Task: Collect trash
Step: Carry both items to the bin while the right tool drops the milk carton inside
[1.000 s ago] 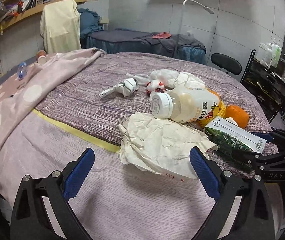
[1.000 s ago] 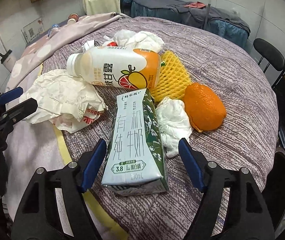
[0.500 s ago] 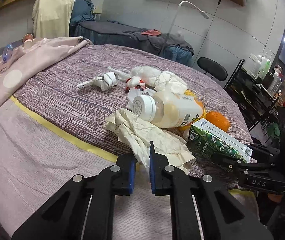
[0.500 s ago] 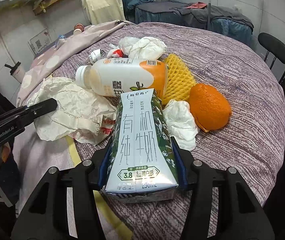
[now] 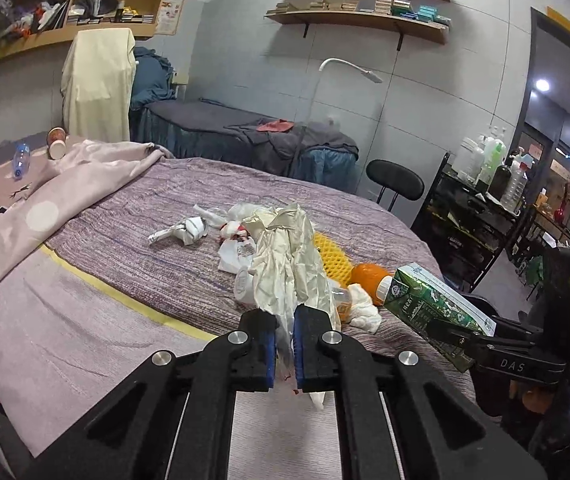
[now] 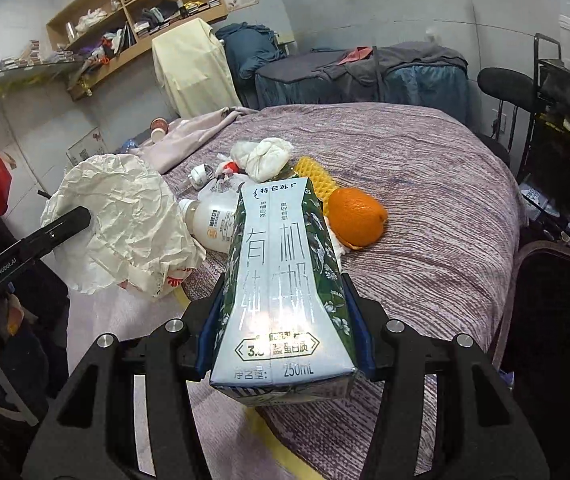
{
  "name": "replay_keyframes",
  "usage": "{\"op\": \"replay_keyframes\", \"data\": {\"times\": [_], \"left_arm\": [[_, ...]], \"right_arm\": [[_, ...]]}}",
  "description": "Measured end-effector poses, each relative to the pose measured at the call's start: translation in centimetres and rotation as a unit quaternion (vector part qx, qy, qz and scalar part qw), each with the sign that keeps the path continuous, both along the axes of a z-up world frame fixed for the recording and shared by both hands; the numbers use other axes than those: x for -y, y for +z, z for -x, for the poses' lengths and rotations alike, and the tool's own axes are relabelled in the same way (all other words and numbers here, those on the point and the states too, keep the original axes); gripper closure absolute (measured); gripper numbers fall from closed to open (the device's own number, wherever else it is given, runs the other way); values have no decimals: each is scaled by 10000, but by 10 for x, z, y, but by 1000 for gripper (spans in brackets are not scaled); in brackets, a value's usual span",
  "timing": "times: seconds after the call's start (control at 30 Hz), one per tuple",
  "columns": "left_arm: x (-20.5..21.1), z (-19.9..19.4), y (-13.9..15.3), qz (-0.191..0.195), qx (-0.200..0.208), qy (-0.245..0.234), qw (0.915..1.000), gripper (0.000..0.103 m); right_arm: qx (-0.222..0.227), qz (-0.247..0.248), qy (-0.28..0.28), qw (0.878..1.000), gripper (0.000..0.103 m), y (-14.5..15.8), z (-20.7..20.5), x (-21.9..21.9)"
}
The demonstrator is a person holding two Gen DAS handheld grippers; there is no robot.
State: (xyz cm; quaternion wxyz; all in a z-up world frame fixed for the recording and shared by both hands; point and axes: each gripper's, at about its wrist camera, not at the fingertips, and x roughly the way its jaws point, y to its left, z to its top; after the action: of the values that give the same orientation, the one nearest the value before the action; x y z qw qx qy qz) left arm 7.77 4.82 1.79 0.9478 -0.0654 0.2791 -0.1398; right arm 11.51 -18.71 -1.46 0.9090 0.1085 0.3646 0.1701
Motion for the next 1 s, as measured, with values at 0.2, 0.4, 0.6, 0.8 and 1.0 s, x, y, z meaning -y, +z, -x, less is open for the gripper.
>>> {"op": "replay_keyframes", "data": {"times": [0.2,0.4,0.6,0.8,1.0], "left_arm": [[33,7,9,8,172,-416,9990,97],[75,7,13,-27,288,-929,9953,97],[124,4,11,-8,226,-1525,9880,97],[181,0,-1,-57,-8,-2072,9783,97],[234,-3,-22,-282,-322,-2489,9676,97]], "right_arm": [[247,-117,-381,9989,50,8,27,36],[348,-203,-988,9943,49,10,52,85],[413,-220,-1676,9848,49,8,79,134],[295,-153,-2316,9722,49,-5,103,182],[51,-69,-2690,9631,49,-26,112,207]]}}
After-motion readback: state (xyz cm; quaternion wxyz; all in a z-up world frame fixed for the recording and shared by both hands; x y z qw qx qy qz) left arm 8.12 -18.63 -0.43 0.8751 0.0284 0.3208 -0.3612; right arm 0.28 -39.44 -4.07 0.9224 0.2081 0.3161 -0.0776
